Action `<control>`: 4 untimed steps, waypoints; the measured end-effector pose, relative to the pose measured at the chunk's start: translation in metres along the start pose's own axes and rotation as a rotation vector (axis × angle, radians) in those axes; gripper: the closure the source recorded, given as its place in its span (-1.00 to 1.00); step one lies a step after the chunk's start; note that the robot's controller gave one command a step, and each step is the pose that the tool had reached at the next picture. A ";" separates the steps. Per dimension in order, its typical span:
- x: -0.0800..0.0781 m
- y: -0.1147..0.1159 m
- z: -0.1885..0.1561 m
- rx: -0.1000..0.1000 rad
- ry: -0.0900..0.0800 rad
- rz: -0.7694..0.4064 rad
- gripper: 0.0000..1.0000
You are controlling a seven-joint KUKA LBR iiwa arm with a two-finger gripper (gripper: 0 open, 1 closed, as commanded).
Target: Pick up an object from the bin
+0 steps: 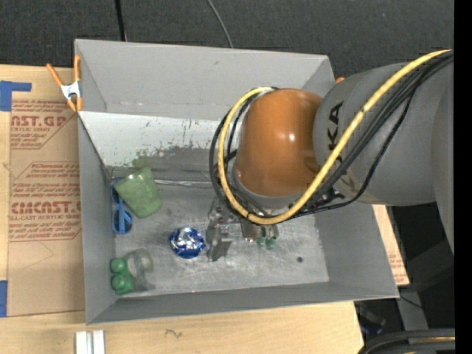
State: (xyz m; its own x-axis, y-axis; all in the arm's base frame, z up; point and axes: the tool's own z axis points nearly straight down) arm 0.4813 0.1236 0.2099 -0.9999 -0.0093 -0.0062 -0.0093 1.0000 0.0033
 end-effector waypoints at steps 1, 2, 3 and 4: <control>0.000 -0.002 0.005 0.003 0.005 0.002 -1.00; -0.076 -0.018 0.137 0.001 0.001 -0.272 -1.00; -0.047 0.011 0.138 0.001 -0.003 -0.527 -1.00; -0.048 0.012 0.136 -0.001 -0.008 -0.525 1.00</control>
Offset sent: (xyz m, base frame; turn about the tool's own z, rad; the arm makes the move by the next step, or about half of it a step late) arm 0.0000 0.0000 0.0000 0.0000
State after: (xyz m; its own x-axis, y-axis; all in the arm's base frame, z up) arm 0.5303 0.1360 0.0741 -0.8604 -0.5095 -0.0153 -0.5095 0.8605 -0.0019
